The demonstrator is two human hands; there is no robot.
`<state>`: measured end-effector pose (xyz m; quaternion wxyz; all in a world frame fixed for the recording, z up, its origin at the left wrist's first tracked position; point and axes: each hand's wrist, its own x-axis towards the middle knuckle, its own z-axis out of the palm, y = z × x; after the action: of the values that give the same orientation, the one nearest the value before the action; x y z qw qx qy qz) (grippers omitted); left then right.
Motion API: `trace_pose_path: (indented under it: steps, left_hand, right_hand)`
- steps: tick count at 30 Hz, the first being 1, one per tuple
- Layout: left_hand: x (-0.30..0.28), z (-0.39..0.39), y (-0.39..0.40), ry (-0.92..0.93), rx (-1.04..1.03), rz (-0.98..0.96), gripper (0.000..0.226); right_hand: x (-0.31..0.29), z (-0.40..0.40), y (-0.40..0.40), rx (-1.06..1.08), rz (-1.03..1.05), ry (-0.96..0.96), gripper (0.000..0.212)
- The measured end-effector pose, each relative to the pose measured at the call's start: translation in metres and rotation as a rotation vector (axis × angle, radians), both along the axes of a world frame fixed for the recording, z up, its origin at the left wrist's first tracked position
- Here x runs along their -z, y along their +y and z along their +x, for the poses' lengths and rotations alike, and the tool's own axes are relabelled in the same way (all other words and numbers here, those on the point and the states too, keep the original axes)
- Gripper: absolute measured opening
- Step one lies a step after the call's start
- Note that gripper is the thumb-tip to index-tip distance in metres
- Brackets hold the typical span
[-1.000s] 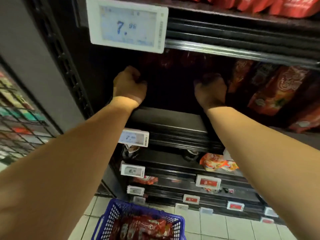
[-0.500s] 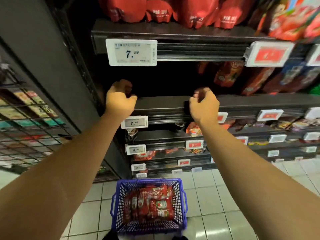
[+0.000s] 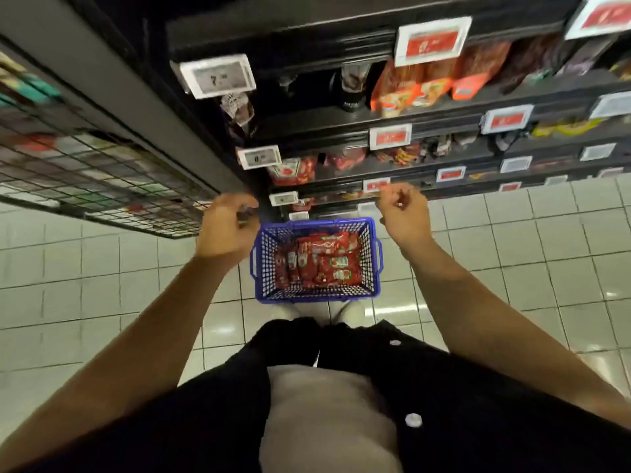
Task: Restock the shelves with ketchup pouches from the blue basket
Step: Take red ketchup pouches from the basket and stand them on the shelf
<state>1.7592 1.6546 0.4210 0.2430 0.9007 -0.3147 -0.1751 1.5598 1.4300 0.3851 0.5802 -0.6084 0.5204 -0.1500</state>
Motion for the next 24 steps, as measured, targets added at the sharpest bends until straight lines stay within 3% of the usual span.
trace_pose_path:
  steps: [3,7,9,14,20,24]
  left_hand:
    - [0.048,-0.026,0.021,0.295,-0.059,0.347,0.026]
    - [0.091,-0.047,0.037,0.500,-0.032,0.594,0.027]
    - [0.109,-0.053,0.041,0.574,-0.041,0.640,0.023]
    - [0.182,-0.044,0.047,0.626,-0.035,0.761,0.017]
    - [0.331,-0.005,0.035,0.604,0.048,0.831,0.027]
    - [0.426,0.008,0.031,0.642,0.077,0.844,0.016]
  right_hand:
    - [0.058,-0.039,0.017,-0.027,0.195,0.185,0.012]
    - [0.093,-0.069,0.041,0.059,0.418,0.248,0.015]
    - [0.104,-0.074,0.052,0.110,0.478,0.261,0.023]
    - [0.158,-0.064,0.077,0.229,0.605,0.247,0.016]
    - [0.294,-0.028,0.106,0.326,0.746,0.303,0.014]
    - [0.387,0.005,0.118,0.371,0.866,0.278,0.013]
